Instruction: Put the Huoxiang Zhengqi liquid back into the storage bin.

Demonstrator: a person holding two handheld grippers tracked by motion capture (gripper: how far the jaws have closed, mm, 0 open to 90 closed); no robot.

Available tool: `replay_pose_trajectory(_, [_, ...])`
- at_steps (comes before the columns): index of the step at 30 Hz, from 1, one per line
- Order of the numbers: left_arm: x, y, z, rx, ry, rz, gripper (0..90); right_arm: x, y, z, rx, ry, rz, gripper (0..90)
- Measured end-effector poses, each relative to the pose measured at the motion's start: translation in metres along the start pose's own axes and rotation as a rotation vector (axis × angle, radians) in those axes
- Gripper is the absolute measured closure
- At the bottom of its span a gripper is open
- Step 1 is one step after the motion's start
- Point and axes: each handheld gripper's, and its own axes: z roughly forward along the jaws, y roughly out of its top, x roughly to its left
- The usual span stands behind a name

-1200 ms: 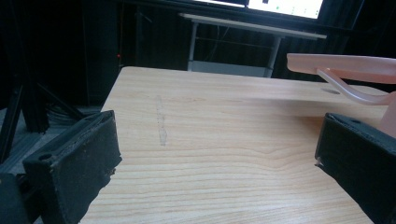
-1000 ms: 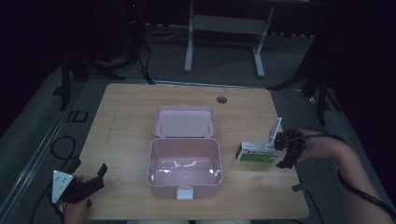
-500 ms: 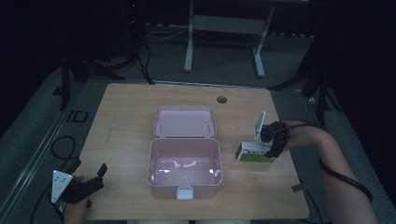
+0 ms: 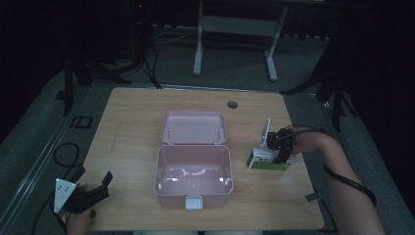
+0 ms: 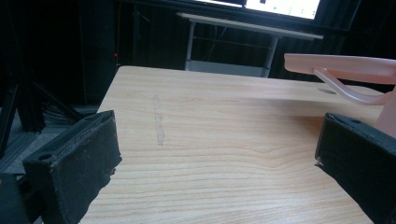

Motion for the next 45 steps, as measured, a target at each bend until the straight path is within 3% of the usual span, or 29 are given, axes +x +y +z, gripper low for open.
replay_pose_trajectory(8, [0.0, 0.0, 0.0, -0.001, 0.0, 0.0, 0.3, -0.001, 0.004, 0.011, -0.016, 0.006, -0.009, 47.6])
replay_pose_trajectory(19, [0.0, 0.0, 0.0, -0.001, -0.003, 0.001, 0.3, -0.004, 0.006, 0.024, 0.01, 0.03, -0.022, 60.6])
replay_pose_trajectory(27, [0.0, 0.0, 0.0, -0.002, -0.003, -0.002, 0.3, 0.001, 0.009, 0.02, 0.045, 0.065, -0.027, 62.0])
replay_pose_trajectory(30, [0.0, 0.0, 0.0, -0.001, -0.002, -0.001, 0.3, 0.002, 0.009, 0.015, 0.049, 0.088, 0.018, 62.1])
replay_pose_trajectory(33, [0.0, 0.0, 0.0, -0.001, -0.002, 0.0, 0.3, 0.007, 0.008, 0.009, 0.056, 0.08, 0.026, 62.1])
replay_pose_trajectory(38, [0.0, 0.0, 0.0, 0.001, 0.0, 0.0, 0.3, 0.015, 0.007, 0.0, 0.022, 0.087, 0.03, 62.1])
replay_pose_trajectory(45, [0.0, 0.0, 0.0, 0.001, 0.002, -0.001, 0.3, 0.026, 0.013, -0.01, 0.044, 0.078, 0.015, 62.2])
